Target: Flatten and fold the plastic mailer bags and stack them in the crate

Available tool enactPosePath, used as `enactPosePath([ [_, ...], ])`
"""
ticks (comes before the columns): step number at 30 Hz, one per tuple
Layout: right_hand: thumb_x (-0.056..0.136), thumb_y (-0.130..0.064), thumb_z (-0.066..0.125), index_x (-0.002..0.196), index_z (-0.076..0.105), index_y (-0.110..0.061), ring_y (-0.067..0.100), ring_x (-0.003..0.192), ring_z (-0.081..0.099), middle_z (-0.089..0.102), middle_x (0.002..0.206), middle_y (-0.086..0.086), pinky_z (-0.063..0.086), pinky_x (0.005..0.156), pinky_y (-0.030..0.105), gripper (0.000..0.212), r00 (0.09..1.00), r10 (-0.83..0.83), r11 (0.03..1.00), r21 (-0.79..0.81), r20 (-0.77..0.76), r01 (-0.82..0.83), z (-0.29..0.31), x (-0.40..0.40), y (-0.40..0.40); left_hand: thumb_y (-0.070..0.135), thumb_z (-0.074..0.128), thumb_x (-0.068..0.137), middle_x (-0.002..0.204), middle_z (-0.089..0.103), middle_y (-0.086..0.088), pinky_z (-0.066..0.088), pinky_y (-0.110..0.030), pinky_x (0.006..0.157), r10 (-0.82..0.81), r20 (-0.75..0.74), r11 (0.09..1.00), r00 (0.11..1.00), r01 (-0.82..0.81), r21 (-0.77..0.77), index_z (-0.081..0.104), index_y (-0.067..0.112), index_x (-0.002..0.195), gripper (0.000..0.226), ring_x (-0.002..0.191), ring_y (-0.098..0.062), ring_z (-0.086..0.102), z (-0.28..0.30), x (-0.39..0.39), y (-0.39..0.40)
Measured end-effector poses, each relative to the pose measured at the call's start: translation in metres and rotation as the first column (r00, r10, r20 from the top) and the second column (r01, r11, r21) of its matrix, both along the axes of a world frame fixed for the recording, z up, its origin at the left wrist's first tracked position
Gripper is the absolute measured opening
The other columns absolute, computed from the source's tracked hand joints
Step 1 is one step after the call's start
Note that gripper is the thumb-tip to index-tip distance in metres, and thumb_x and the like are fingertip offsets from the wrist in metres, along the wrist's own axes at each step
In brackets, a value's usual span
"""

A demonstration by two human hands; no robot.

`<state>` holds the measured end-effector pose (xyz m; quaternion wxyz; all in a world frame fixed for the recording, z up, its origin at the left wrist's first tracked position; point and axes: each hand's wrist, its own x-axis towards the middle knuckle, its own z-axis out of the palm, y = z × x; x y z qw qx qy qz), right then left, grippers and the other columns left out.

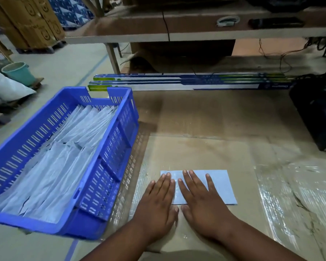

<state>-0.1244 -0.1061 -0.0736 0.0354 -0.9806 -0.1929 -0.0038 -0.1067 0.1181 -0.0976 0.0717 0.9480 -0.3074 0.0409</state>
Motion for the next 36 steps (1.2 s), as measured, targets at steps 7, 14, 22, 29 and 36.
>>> enactPosePath([
  [7,0.102,-0.076,0.030,0.162,0.040,-0.019,0.029,0.158,0.028,0.028,0.172,0.007,0.020,0.116,0.057,0.083,0.996,0.050,0.998,-0.043,-0.070,-0.054,-0.011,0.003,-0.014,0.058,0.040,0.103,0.177,0.008,-0.013,0.018,-0.054,0.130,0.011,-0.027,0.999,1.000,-0.010,0.054,0.021,0.008,0.168,0.084,0.165,-0.027,0.003,0.002,0.000,-0.002],
  [14,0.091,-0.082,-0.007,0.168,-0.001,-0.037,0.002,0.157,-0.023,-0.017,0.173,-0.017,-0.013,0.127,0.044,0.089,0.923,0.096,0.979,0.202,-0.372,-0.020,0.005,0.014,-0.026,0.053,0.047,0.099,0.173,0.026,-0.012,0.030,-0.056,0.125,0.082,-0.082,0.996,0.993,-0.079,0.039,0.038,0.008,0.163,0.079,0.162,-0.027,0.020,0.009,0.001,-0.010],
  [22,0.112,-0.038,0.046,0.160,0.034,-0.044,-0.011,0.153,0.020,0.030,0.164,-0.035,0.014,0.131,0.029,0.050,0.797,0.194,0.375,0.794,-0.572,0.478,0.045,0.003,-0.062,0.058,0.037,0.110,0.178,-0.002,-0.004,0.014,-0.052,0.131,-0.081,-0.114,0.996,0.990,0.075,-0.055,0.008,0.012,0.170,0.080,0.164,-0.018,-0.006,0.013,0.007,-0.068],
  [29,0.100,-0.079,0.007,0.169,0.007,-0.017,0.016,0.162,-0.012,-0.012,0.176,0.002,-0.001,0.130,0.045,0.093,0.989,0.035,0.998,0.064,-0.142,-0.026,0.011,-0.008,-0.078,0.070,0.027,0.104,0.177,0.008,-0.012,0.024,-0.059,0.127,-0.079,-0.054,0.997,0.995,0.080,0.004,0.018,0.010,0.169,0.089,0.165,-0.028,0.004,0.005,0.006,-0.070],
  [36,0.104,-0.070,0.011,0.168,0.002,-0.032,0.002,0.157,-0.022,-0.017,0.172,-0.018,-0.007,0.130,0.034,0.075,0.946,0.050,0.953,0.300,-0.321,0.051,0.009,0.002,-0.090,0.067,0.040,0.105,0.178,0.006,-0.009,0.019,-0.056,0.130,-0.065,-0.059,0.998,0.996,0.065,-0.010,0.015,0.013,0.169,0.087,0.165,-0.026,0.002,0.005,0.003,-0.073],
])
